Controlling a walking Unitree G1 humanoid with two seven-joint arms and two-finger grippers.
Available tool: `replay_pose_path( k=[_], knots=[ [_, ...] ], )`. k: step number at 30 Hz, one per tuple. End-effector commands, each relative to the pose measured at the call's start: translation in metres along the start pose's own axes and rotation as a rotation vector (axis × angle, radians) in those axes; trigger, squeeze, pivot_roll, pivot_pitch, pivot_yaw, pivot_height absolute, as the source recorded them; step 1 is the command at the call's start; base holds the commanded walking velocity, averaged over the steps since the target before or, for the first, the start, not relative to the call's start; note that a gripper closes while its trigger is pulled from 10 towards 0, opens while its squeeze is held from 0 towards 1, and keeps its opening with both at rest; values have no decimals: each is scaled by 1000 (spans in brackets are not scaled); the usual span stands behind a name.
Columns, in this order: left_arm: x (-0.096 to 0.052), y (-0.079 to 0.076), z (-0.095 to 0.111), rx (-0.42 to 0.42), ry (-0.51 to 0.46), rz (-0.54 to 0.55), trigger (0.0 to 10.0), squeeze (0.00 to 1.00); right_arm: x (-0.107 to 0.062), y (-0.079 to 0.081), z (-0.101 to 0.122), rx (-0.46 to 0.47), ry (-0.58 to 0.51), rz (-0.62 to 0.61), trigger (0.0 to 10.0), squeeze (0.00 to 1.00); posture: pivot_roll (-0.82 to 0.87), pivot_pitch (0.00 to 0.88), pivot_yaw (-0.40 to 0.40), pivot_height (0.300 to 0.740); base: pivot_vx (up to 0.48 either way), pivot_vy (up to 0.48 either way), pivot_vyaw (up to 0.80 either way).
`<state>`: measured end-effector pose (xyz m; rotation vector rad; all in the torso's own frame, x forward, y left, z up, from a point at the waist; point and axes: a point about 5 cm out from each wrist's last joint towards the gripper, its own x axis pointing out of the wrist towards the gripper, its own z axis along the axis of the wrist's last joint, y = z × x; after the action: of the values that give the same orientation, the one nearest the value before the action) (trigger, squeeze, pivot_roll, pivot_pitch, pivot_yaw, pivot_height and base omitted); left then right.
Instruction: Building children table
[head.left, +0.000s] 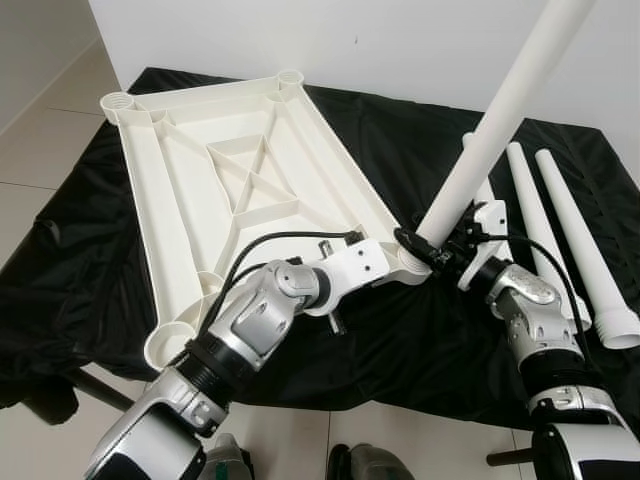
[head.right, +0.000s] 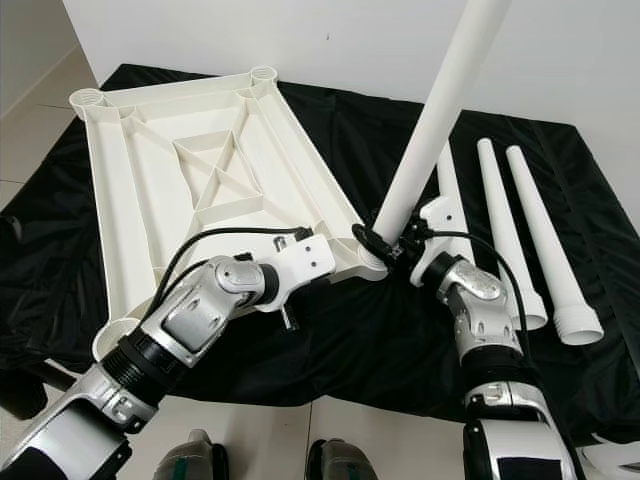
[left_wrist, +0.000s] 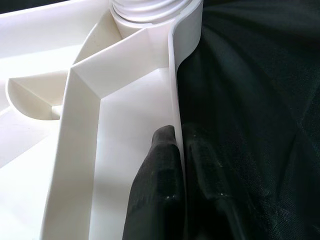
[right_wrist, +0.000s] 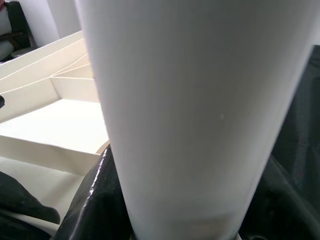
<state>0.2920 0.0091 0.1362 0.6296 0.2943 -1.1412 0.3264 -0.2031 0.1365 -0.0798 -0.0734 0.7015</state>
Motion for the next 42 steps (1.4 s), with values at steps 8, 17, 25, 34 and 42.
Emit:
replay_pose_path(
  k=[8,17,25,34,42],
  knots=[
    [2,-4,-2,20,17,0,10000,0,-7,1,-6,66,-34,-172,10000,0,-40,35,-48,740,0,0,0],
    [2,-6,-3,22,17,-4,10000,0,0,13,1,67,-75,-317,10000,0,-39,26,-50,740,0,0,0],
    [2,-7,-4,27,17,-9,10000,0,9,33,8,107,-103,-458,10000,0,-36,17,-54,740,0,0,0],
    [2,-9,-4,28,18,-12,10000,0,16,60,7,138,-98,-668,10000,0,-28,12,-62,740,0,0,0],
    [2,-11,-4,26,18,-14,10000,0,22,79,6,186,-77,-716,10000,0,-27,14,-58,740,0,0,0]
  ],
)
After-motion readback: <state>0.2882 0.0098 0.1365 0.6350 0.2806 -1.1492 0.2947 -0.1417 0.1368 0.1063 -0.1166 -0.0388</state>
